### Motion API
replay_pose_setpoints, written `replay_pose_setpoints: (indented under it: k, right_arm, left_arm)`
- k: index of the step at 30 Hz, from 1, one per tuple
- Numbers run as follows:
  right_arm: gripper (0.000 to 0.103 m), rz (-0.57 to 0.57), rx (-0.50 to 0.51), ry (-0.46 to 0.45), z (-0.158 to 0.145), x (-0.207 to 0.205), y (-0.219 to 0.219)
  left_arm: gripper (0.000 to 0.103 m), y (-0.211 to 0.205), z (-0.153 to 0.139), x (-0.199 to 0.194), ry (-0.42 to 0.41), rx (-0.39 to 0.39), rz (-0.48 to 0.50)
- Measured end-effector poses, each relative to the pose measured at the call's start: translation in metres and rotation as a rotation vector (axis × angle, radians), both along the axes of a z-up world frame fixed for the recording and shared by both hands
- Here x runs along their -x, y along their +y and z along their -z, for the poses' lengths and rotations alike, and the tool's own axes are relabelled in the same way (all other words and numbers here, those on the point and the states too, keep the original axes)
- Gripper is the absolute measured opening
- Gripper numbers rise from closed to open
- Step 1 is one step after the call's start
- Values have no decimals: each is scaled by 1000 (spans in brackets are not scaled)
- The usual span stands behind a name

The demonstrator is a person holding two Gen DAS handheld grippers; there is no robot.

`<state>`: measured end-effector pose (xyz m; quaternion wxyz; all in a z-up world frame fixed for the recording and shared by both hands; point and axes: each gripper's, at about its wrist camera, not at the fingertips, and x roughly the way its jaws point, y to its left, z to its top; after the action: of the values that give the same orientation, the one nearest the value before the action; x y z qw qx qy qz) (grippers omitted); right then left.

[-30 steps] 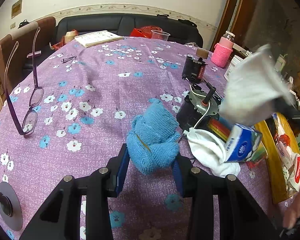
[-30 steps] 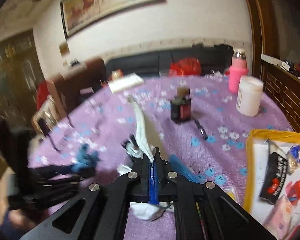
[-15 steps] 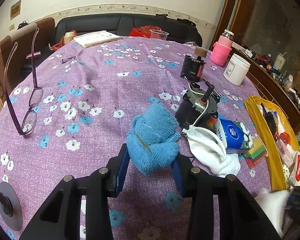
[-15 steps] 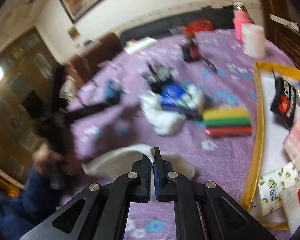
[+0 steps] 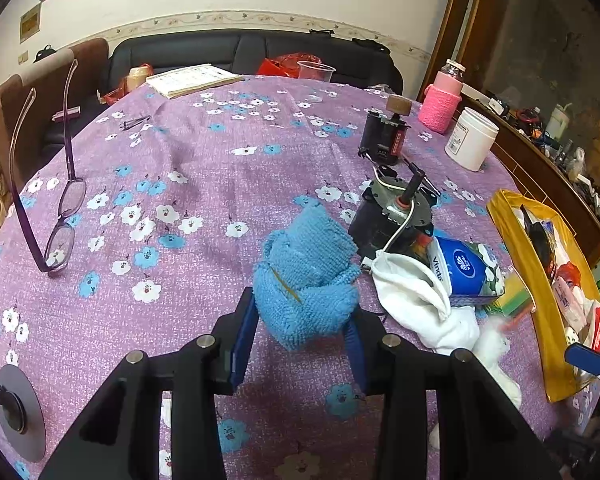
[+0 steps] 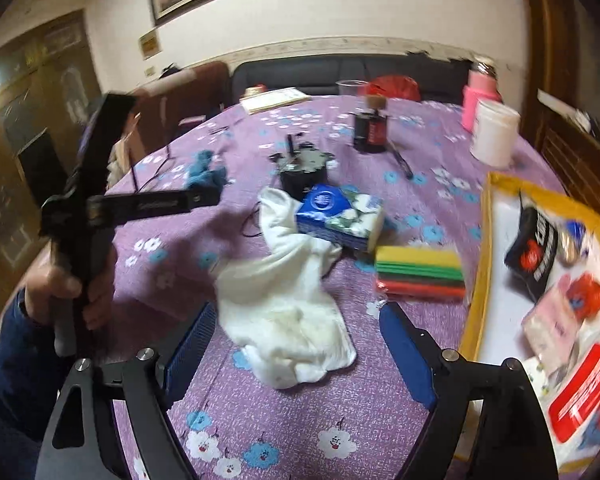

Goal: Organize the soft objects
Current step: 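Pinch the white cloth with the right gripper and lift it while the left holds the towel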

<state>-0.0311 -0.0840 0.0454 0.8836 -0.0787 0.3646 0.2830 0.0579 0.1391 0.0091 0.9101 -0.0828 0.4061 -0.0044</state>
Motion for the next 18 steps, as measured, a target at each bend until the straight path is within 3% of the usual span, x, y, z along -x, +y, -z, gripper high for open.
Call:
replay_pose_setpoints:
  k: [5,10,11,12,13,14,15,18]
  right_arm:
    - [88,-31,56,47,20,-9,21]
    - [88,9,122,117,49,-27,32]
    - [81,6,114,135,51,-28,31]
    - [57,9,109,140,51,-29,30]
    - [49,25,133,119,50,-28,31]
    - [34,19,143,112,49,-26,32]
    - [27,14,146,110,48,-24,33]
    - [25,26,194,75,50,-18,40]
  left_arm:
    - [39,0,0,0,-1,1,0]
    - [39,1,1,-1,0,2,4]
    - [39,1,1,-1,-1,1,5]
    - [39,0,1,-1,-1,1,6]
    - [39,0,1,-1,-1,2,8]
    - [39,0,1,-1,-1,2,9]
    - [39,0,0,0,-4,3,11]
    - [39,-1,-1,1,-11,6,15]
